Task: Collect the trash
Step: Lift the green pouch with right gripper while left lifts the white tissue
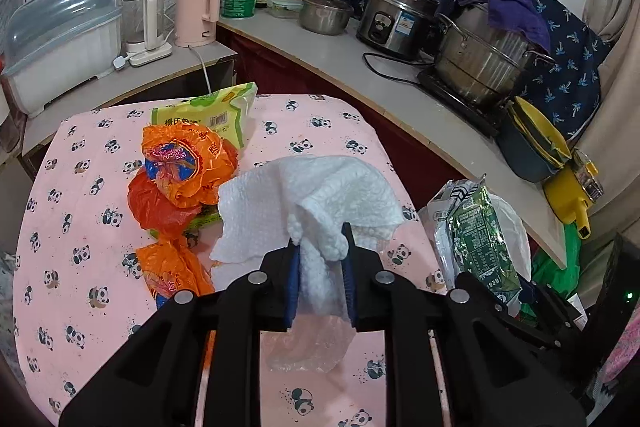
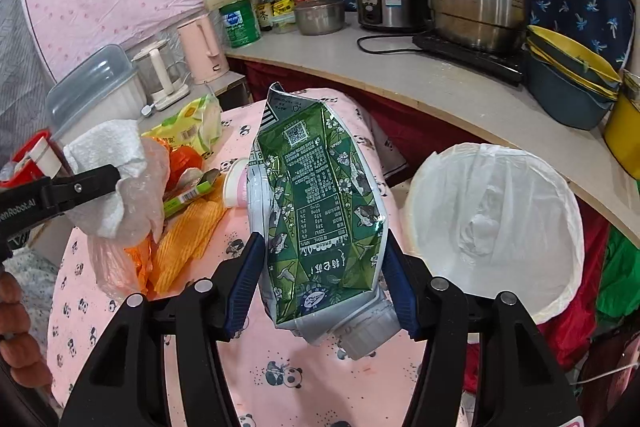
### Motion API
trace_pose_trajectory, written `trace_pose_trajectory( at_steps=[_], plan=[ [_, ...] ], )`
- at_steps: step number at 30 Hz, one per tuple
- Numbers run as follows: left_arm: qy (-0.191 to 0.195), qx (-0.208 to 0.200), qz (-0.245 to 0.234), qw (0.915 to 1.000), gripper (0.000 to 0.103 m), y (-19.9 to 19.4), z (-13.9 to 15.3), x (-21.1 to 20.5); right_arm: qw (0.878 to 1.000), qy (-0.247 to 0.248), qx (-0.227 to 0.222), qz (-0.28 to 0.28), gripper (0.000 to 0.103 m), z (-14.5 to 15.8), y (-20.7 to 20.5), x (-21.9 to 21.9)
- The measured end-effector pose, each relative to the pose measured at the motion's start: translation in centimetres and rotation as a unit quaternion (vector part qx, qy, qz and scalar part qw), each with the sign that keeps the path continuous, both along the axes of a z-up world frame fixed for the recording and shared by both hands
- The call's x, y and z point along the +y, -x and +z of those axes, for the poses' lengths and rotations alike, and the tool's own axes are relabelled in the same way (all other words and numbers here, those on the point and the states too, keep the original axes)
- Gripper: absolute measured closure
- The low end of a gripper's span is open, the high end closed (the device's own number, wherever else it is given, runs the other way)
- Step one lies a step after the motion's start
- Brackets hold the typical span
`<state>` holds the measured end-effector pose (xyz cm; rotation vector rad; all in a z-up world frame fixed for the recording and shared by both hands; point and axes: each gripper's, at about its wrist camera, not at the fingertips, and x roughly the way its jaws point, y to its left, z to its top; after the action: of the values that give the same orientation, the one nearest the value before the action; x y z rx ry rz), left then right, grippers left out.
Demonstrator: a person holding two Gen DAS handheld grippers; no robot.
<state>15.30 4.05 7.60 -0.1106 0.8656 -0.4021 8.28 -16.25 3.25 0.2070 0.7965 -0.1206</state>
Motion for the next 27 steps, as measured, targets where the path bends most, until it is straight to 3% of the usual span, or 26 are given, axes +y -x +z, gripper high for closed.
trace_pose_trajectory(
  at_steps=[8, 19, 20, 22, 23, 24, 26, 27],
  plan=[
    [0.019, 0.000, -0.007, 0.9998, 0.083, 0.3, 1.1, 0.2, 1.000, -0.007, -0.003, -0.012, 0.047, 0.0, 1.2, -0.9],
    [0.026, 0.028, -0.014, 0.9992, 0.080, 0.2, -0.7, -0.2, 1.000, -0.008, 0.007, -0.001, 0.047, -0.9, 0.9, -0.6],
    [0.027, 0.033, -0.016, 0.9990, 0.079, 0.1, -1.0, -0.2, 1.000, -0.009, 0.010, 0.000, 0.047, -1.1, 0.9, -0.5],
    [0.029, 0.042, -0.011, 0.9986, 0.055, 0.0, -1.5, 0.0, 1.000, -0.010, 0.013, 0.001, 0.047, -1.3, 0.8, -0.5],
    [0.029, 0.042, -0.006, 0.9987, 0.055, 0.0, -1.7, 0.1, 1.000, -0.010, 0.014, 0.002, 0.047, -1.4, 0.8, -0.4],
    [0.024, 0.040, -0.004, 0.9989, 0.056, 0.1, -1.9, 0.2, 1.000, -0.011, 0.015, 0.003, 0.047, -1.5, 0.8, -0.3],
    [0.003, 0.032, -0.005, 0.9995, 0.073, 0.3, -2.4, -0.1, 1.000, -0.011, 0.017, 0.005, 0.047, -1.8, 0.7, 0.0],
    [-0.009, 0.031, -0.007, 0.9994, 0.089, 0.4, -2.6, -0.2, 1.000, -0.011, 0.019, 0.007, 0.047, -1.9, 0.7, 0.1]
  ],
)
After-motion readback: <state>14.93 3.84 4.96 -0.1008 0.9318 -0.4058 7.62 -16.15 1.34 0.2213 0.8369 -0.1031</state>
